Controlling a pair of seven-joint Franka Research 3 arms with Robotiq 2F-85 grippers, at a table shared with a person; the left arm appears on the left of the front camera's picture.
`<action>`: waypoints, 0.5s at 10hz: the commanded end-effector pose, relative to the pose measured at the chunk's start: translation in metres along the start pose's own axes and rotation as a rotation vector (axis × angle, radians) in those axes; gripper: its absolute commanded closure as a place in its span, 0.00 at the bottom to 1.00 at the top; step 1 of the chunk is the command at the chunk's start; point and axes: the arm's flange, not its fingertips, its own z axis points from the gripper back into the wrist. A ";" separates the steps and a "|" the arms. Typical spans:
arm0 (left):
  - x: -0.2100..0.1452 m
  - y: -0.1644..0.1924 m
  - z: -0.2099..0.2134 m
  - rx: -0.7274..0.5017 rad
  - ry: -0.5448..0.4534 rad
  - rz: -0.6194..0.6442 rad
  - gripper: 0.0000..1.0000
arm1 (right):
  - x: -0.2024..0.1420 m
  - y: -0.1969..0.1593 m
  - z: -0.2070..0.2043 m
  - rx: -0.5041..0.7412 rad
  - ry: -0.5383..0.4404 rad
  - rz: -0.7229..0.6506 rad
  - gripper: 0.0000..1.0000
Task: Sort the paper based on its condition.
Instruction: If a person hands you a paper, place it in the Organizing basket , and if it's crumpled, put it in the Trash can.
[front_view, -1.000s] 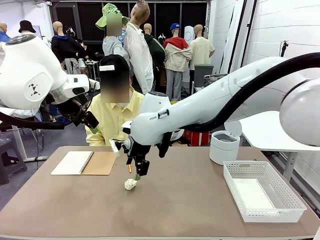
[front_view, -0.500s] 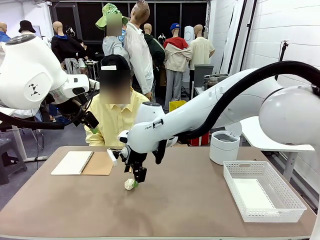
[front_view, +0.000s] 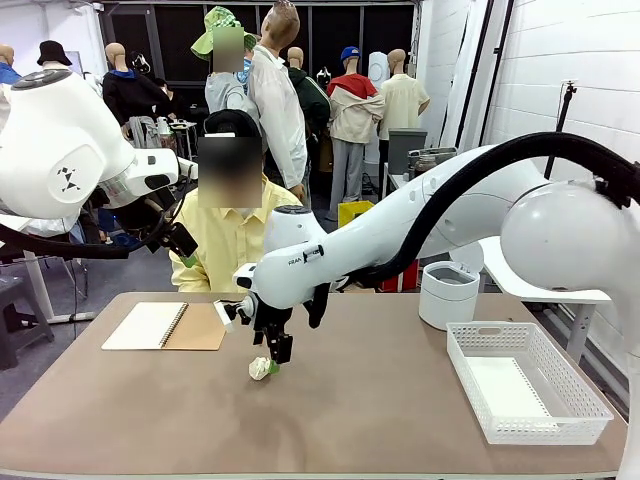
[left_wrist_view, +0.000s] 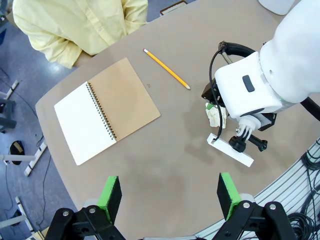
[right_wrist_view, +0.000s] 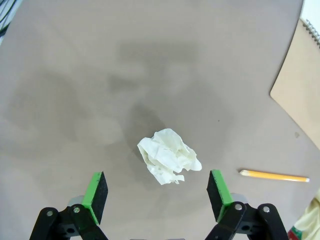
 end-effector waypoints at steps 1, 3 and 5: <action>0.000 0.001 0.000 -0.002 -0.006 0.001 0.00 | 0.006 -0.007 -0.004 0.013 0.035 -0.018 0.00; 0.000 0.001 0.000 -0.002 -0.006 0.001 0.00 | 0.006 -0.010 -0.006 0.015 0.039 -0.020 0.00; 0.000 0.001 0.000 -0.002 -0.006 0.001 0.00 | 0.005 -0.015 -0.013 0.017 0.038 -0.022 0.00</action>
